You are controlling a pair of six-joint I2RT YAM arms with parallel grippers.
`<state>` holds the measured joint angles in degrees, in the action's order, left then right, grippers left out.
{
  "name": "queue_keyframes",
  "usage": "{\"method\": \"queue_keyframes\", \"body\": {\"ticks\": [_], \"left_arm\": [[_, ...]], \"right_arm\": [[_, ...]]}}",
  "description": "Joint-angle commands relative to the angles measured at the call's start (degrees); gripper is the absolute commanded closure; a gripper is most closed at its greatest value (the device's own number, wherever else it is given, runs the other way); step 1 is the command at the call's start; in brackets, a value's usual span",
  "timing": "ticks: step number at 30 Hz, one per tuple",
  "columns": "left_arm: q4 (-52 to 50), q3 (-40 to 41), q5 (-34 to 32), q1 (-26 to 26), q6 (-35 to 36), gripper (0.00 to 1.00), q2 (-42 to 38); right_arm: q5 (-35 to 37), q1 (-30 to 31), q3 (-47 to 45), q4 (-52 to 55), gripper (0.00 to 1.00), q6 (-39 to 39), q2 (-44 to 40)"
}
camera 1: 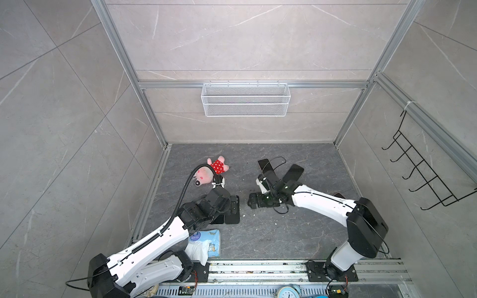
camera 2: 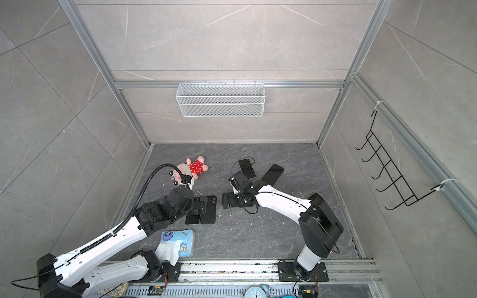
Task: Take the phone out of the phone case
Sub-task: Place the phone case at the center of the table, then pick up the phone from the top-center of the table.
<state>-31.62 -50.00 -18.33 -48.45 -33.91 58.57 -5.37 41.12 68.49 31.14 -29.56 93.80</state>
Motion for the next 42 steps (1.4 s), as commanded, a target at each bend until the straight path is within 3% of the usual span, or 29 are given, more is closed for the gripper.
{"method": "queue_keyframes", "body": {"ticks": [1,5,10,24,33,42], "left_arm": [[9.9,-0.01,10.17,0.75,1.15,0.09,2.74],[16.07,0.87,15.6,1.51,0.22,0.09,5.95],[18.96,1.1,17.18,1.99,-0.48,0.09,9.1],[23.11,2.1,19.99,5.24,-3.33,0.09,14.49],[24.84,2.89,21.72,7.64,-4.56,0.09,15.08],[26.64,1.54,23.66,8.76,-4.72,0.1,17.26]], "right_arm": [[9.95,-4.64,5.42,8.72,0.01,9.26,1.68],[11.44,-9.12,13.52,10.08,0.01,17.24,7.31],[8.68,-12.46,24.14,10.63,0.0,23.32,16.52],[4.31,-17.21,51.69,19.6,0.01,28.54,41.01],[4.33,-18.46,57.98,22.99,0.03,29.97,47.85],[3.74,-18.8,57.5,23.53,0.05,30.36,49.64]]}}
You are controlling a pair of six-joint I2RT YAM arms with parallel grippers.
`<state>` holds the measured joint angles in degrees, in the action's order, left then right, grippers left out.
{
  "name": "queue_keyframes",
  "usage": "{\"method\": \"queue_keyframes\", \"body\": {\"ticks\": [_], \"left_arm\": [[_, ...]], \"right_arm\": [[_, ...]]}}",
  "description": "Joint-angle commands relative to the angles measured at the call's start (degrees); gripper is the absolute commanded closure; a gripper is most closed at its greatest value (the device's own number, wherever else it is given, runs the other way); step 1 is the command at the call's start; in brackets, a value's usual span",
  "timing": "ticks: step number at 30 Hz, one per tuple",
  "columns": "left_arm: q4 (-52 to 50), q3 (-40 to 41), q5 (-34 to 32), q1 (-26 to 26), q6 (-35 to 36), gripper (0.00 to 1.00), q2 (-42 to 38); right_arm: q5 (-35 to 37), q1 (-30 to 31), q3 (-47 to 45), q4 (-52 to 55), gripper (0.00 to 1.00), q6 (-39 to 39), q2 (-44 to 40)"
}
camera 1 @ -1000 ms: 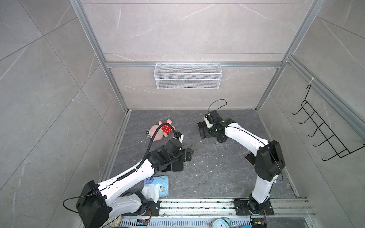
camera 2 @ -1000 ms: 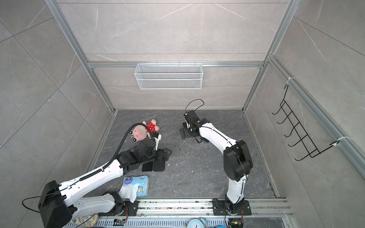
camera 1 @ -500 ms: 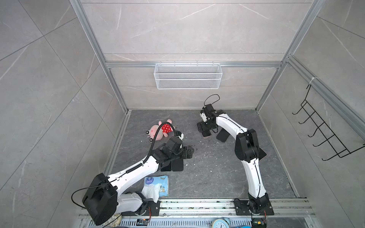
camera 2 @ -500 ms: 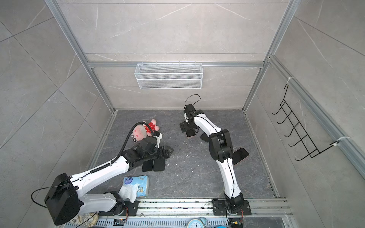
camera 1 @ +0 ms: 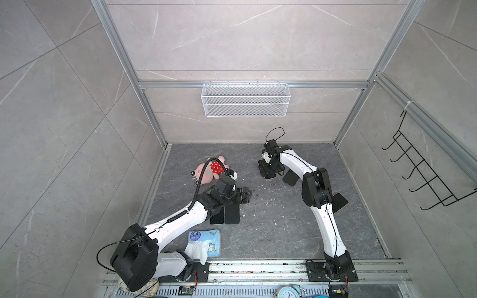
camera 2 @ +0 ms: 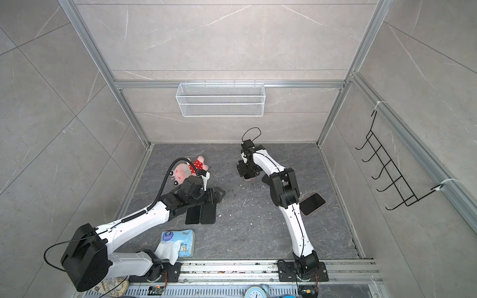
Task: Take the phone out of the phone case
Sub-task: Pick up the phone from the top-center of the table.
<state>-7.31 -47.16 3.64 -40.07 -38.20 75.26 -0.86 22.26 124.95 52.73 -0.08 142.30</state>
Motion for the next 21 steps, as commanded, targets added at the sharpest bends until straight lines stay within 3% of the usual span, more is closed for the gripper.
{"method": "queue_keyframes", "body": {"ticks": [1,14,21], "left_arm": [[2.41,-1.47,1.9,0.44,-0.34,0.1,0.83],[5.12,-3.74,3.2,2.16,-4.33,0.1,4.57],[12.85,-4.37,6.8,5.04,-9.74,0.11,9.36]], "right_arm": [[-0.81,0.02,0.83,1.94,0.05,0.87,1.16],[0.58,-0.03,-6.4,-0.37,0.19,0.97,-2.31],[-0.86,0.35,-13.11,-4.42,0.33,-0.16,-7.29]]}}
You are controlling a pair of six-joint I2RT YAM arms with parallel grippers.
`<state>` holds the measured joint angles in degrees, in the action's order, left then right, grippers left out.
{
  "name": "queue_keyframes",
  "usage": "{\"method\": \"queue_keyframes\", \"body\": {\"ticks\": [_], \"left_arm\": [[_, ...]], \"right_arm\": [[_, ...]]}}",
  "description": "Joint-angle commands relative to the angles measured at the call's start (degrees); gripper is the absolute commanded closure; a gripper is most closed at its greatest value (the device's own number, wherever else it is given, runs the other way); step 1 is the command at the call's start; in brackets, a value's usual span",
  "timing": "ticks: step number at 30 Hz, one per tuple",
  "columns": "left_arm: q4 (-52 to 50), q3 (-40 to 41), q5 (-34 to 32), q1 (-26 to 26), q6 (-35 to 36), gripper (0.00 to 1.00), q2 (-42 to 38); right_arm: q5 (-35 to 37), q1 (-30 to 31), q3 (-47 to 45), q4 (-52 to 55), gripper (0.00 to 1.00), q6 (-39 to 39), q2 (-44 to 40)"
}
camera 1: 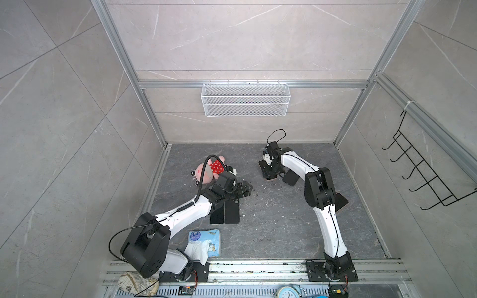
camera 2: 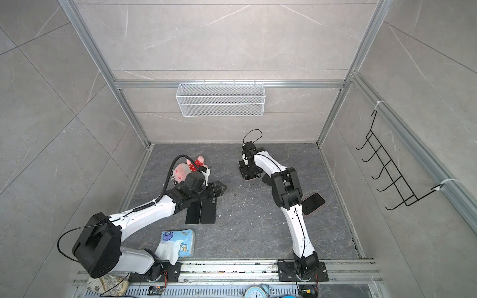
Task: Take the phone out of the phone case
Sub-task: Pick up the phone from the top-center of the table.
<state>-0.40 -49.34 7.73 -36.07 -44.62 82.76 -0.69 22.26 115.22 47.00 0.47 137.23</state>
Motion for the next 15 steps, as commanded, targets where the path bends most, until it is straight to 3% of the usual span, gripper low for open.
{"method": "queue_keyframes", "body": {"ticks": [1,9,15], "left_arm": [[7.03,-2.4,3.22,1.29,-3.82,0.11,2.77],[16.21,-4.37,6.97,3.57,-10.35,0.12,11.04],[19.15,-7.11,9.04,3.81,-13.81,0.13,17.36]], "right_arm": [[-1.27,0.3,-4.34,0.79,0.36,-0.97,-2.97],[-7.91,0.41,-14.89,-6.0,0.59,-3.55,-11.1],[-14.82,0.5,-24.68,-13.24,0.67,-4.68,-18.51]]}}
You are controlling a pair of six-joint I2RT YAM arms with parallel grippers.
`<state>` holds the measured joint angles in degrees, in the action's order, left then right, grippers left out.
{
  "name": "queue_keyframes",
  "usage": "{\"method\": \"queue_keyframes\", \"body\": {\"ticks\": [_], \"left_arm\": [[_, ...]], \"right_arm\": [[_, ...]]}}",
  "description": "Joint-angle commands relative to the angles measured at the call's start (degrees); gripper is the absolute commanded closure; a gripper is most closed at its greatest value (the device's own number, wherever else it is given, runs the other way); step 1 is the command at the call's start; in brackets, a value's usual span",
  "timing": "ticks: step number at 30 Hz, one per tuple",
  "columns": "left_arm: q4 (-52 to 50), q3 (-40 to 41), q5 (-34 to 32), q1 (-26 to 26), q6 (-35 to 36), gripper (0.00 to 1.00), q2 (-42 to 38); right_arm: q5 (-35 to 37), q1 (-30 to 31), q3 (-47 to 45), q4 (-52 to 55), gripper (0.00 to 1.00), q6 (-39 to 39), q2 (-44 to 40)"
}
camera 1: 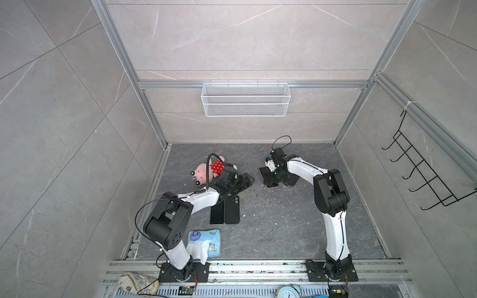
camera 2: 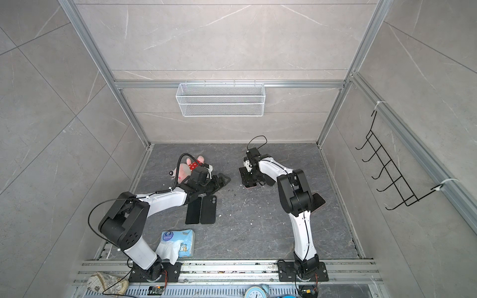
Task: Take the phone out of the phone case
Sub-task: Pick up the phone from the top-center of the table, then pass the phone.
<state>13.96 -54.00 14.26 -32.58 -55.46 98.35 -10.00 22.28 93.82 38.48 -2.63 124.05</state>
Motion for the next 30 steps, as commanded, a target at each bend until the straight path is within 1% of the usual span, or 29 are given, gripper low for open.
{"method": "queue_keyframes", "body": {"ticks": [1,4,8,12,16,23,30], "left_arm": [[5.39,-2.68,2.86,0.36,-3.53,0.13,2.59],[6.96,-3.31,3.61,0.49,-4.97,0.13,4.91],[9.3,-3.98,4.65,0.53,-6.68,0.15,7.66],[11.71,-4.18,5.59,0.6,-8.63,0.17,9.88],[14.56,-4.21,6.04,0.59,-10.56,0.2,11.77],[17.11,-2.74,5.32,0.64,-11.48,0.44,12.18],[18.01,-1.14,4.81,0.61,-11.38,0.78,11.54]], "right_arm": [[-6.53,0.56,-4.96,-5.81,0.67,-1.57,-6.69],[-9.22,0.87,-8.63,-7.42,0.7,-1.17,-9.93],[-11.91,2.07,-12.88,-9.05,0.7,-0.48,-13.83],[-13.04,3.32,-15.95,-10.11,0.73,-0.45,-16.16],[-14.13,4.86,-18.25,-11.6,0.73,-0.71,-17.67],[-15.64,5.66,-19.74,-12.55,0.74,-1.67,-18.5],[-16.46,5.76,-20.59,-13.25,0.75,-2.13,-18.99]]}}
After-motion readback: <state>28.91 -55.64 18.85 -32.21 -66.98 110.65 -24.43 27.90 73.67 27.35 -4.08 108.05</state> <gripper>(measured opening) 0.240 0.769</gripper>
